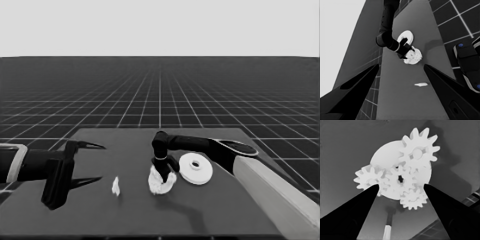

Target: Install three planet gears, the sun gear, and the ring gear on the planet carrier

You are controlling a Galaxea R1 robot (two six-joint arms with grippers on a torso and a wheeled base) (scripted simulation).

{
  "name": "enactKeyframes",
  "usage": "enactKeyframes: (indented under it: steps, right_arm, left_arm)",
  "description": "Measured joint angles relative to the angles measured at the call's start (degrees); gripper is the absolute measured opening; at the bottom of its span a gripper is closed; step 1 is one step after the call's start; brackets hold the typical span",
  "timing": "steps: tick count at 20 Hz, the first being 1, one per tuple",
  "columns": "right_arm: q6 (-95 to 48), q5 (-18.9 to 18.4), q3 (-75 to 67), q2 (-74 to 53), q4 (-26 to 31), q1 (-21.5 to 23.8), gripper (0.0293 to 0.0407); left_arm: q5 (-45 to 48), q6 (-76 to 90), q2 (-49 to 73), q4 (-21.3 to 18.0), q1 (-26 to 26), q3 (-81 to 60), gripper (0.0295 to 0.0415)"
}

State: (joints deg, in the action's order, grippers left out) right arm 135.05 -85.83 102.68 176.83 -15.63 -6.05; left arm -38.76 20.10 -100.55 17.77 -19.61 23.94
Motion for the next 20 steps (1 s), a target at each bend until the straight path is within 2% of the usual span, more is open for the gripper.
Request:
enactKeyframes:
  steps: [2, 3, 4, 6, 12, 13, 14, 15, 17, 20]
  right_arm:
    - [0.0, 0.0, 0.0, 0.0, 0.0, 0.0, 0.0385]
    - [-22.5, -1.5, -2.2, -0.5, 2.4, 2.8, 0.0393]
    - [-36.7, -2.1, -3.3, -0.7, 4.0, 4.9, 0.0391]
    - [-50.2, -2.3, -4.0, -0.9, 5.6, 6.9, 0.0386]
    - [-57.2, -2.3, -4.2, -1.0, 6.5, 7.8, 0.0385]
    - [-80.8, 6.2, -30.4, -16.8, -6.0, 0.7, 0.0404]
    - [-95.7, 11.1, -51.0, -41.1, -13.5, -6.2, 0.0395]
    - [-104.4, 14.0, -63.0, -56.2, -18.0, -9.8, 0.0389]
    - [-112.6, 16.7, -74.5, -69.5, -22.1, -12.9, 0.0385]
    - [-116.1, 17.9, -79.3, -74.8, -23.9, -14.0, 0.0385]
  left_arm:
    - [0.0, 0.0, 0.0, 0.0, 0.0, 0.0, 0.0385]
    - [0.0, 0.0, 0.0, 0.0, 0.0, 0.0, 0.0385]
    - [0.0, 0.0, 0.0, 0.0, 0.0, 0.0, 0.0385]
    - [0.0, 0.0, 0.0, 0.0, 0.0, 0.0, 0.0385]
    - [0.0, 0.0, 0.0, 0.0, 0.0, 0.0, 0.0385]
    - [0.0, 0.0, 0.0, 0.0, 0.0, 0.0, 0.0385]
    - [0.0, 0.0, 0.0, 0.0, 0.0, 0.0, 0.0385]
    - [0.0, 0.0, 0.0, 0.0, 0.0, 0.0, 0.0385]
    - [0.0, 0.0, 0.0, 0.0, 0.0, 0.0, 0.0385]
    - [0.0, 0.0, 0.0, 0.0, 0.0, 0.0, 0.0385]
